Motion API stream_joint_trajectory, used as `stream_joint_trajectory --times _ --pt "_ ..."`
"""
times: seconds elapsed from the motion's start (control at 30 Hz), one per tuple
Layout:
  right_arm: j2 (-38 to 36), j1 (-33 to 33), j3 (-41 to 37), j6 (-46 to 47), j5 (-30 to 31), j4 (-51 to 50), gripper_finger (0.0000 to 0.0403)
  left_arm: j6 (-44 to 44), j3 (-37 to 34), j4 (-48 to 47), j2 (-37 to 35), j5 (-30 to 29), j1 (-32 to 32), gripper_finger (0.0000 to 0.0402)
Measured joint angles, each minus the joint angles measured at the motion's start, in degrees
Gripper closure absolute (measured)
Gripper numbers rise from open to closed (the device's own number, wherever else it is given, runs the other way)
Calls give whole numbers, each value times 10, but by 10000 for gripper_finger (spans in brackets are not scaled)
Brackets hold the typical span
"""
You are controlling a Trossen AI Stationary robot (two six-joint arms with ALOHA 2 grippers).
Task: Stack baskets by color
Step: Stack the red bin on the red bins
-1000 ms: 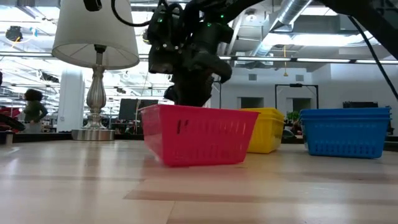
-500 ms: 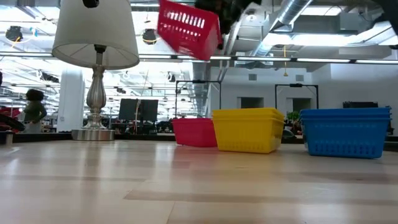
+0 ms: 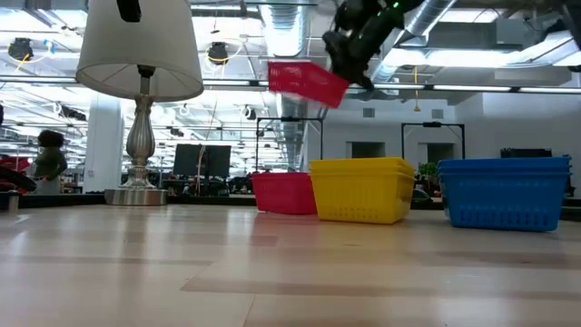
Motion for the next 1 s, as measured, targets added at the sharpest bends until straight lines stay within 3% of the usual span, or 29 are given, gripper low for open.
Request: stream_joint_trajectory --times 0.17,0.37,0.83,1.0 --pt "52 -6 -29 4 -51 -9 398 -5 0 -2 3 -10 0 216" --pt "77 20 -82 0 -64 11 398 -5 0 -6 3 -11 0 216" --pt "76 36 -200 2 -57 171 396 -6 0 -7 3 -26 0 216" --pt "76 42 -222 2 -50 181 396 -6 0 -17 3 -29 0 216"
